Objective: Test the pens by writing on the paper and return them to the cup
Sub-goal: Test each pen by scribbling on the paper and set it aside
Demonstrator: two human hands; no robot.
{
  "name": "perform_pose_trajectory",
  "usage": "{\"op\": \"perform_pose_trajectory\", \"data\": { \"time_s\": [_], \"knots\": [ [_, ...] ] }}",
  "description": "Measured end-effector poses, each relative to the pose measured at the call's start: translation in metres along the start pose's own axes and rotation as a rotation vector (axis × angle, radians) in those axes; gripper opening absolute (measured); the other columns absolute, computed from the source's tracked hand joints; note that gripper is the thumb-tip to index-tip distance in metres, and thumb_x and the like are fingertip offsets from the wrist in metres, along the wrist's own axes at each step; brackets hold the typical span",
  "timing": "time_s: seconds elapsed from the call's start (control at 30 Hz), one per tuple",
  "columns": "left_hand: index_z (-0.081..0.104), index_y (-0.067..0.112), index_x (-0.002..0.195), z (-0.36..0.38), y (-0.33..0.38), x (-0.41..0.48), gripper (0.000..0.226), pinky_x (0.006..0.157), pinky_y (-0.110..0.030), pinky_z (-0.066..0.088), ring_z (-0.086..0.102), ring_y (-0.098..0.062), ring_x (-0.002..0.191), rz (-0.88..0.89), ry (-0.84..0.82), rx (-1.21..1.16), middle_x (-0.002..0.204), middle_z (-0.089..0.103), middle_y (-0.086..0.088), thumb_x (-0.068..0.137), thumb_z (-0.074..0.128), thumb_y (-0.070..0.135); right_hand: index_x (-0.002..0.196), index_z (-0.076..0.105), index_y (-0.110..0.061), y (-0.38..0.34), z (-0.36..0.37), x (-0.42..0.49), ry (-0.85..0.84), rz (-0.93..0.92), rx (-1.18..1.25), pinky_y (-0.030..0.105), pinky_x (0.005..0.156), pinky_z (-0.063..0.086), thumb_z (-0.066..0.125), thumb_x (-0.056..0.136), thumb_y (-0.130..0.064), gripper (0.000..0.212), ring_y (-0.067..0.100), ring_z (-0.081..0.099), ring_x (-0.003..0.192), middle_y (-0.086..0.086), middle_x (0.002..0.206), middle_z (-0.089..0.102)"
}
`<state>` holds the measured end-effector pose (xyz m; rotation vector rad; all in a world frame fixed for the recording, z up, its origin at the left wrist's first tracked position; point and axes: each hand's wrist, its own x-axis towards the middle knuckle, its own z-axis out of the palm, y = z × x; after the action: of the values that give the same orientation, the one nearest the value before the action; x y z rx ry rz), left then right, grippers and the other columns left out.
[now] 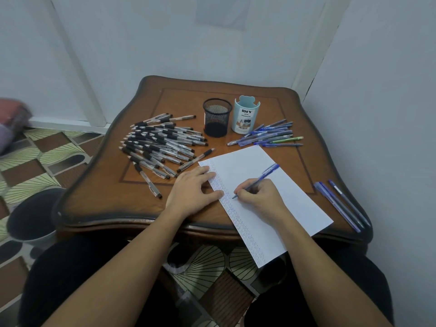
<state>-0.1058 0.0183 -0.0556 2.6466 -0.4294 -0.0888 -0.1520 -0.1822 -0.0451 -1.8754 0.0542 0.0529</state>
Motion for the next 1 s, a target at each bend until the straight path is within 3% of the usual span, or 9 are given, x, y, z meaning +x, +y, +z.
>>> {"op": "perform_pose_trajectory", "data": {
  "time_s": [0.2,1.0],
  "knots": [
    [0.045,0.034,0.143,-0.0004,0.0004,0.0,0.067,0.118,-0.041,0.016,0.026,-0.012,0.143,0.0,-0.005,0.002,0.155,0.033,0.011,0.085,0.055,0.066,0.076,0.077,-0.021,0.0019,0.0025,-0.0008,0.006,-0.02,-0.084,0.018,0.062,0.05,0.067,0.086,-0.01,0.018,0.011,0.065,0.081,-0.008,0.075,0.071],
    [0.045,0.034,0.143,-0.0006,0.0011,-0.0002,0.067,0.118,-0.042,0.017,0.027,-0.012,0.142,-0.004,-0.006,0.008,0.155,0.033,0.011,0.085,0.054,0.066,0.08,0.077,-0.012,0.0051,0.0018,-0.0033,0.032,-0.036,-0.067,0.017,0.058,0.048,0.065,0.086,-0.006,0.014,0.006,0.063,0.073,-0.005,0.074,0.071]
  ]
}}
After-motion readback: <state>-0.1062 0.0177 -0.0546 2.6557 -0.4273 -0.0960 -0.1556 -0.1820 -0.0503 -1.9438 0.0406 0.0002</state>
